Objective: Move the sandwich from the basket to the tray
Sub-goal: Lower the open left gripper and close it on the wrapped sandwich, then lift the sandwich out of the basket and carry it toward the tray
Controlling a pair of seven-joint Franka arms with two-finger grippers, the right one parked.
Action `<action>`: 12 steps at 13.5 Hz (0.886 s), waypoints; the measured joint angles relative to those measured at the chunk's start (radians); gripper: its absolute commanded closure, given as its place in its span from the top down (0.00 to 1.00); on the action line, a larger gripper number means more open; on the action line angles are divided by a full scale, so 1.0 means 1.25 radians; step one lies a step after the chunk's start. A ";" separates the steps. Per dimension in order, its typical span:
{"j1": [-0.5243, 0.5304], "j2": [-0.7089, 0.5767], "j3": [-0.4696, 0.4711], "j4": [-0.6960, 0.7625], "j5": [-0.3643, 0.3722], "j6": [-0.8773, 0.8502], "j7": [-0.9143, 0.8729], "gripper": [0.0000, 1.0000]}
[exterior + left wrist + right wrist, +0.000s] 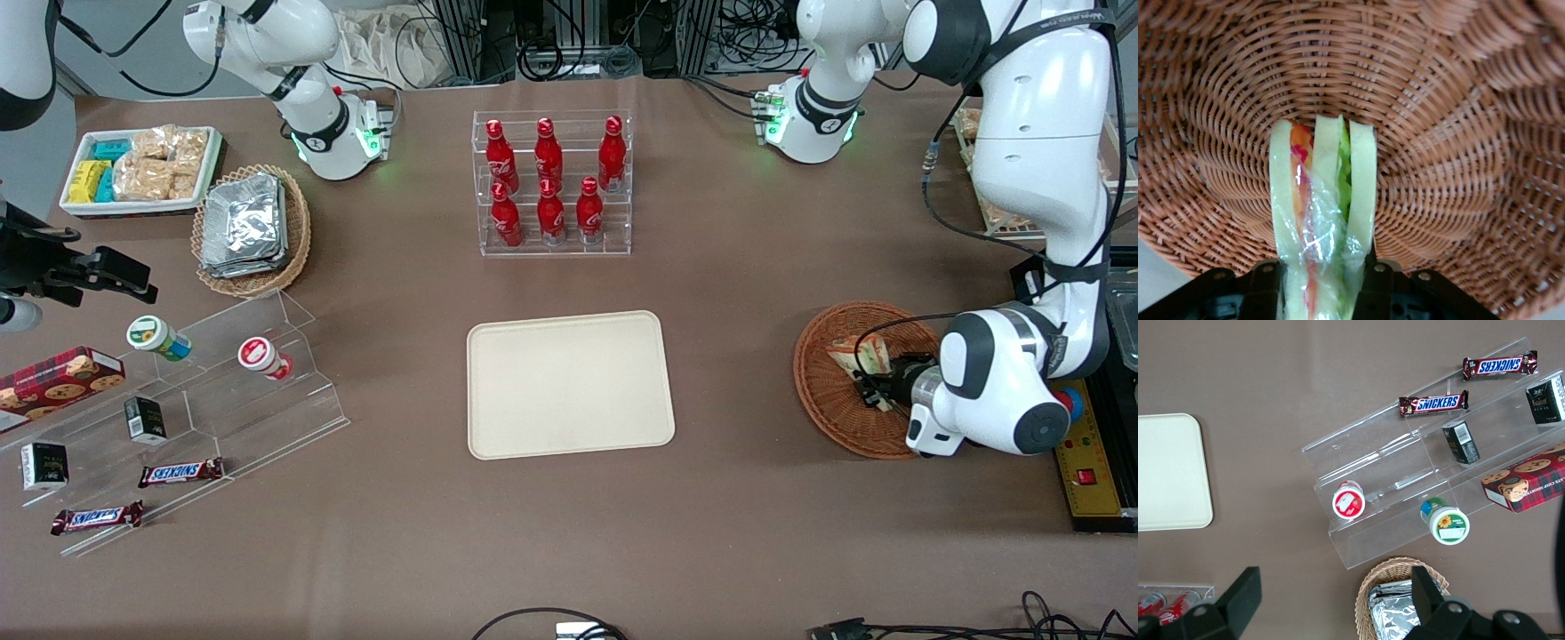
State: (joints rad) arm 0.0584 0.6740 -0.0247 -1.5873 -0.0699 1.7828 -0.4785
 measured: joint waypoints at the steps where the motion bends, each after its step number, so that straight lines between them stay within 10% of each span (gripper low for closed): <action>1: -0.001 -0.011 -0.002 0.000 0.000 -0.004 0.000 0.36; 12: -0.004 -0.224 -0.129 0.016 0.001 -0.111 0.125 0.37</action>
State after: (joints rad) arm 0.0532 0.3945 -0.1858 -1.5672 -0.0689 1.6447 -0.3228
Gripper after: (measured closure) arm 0.630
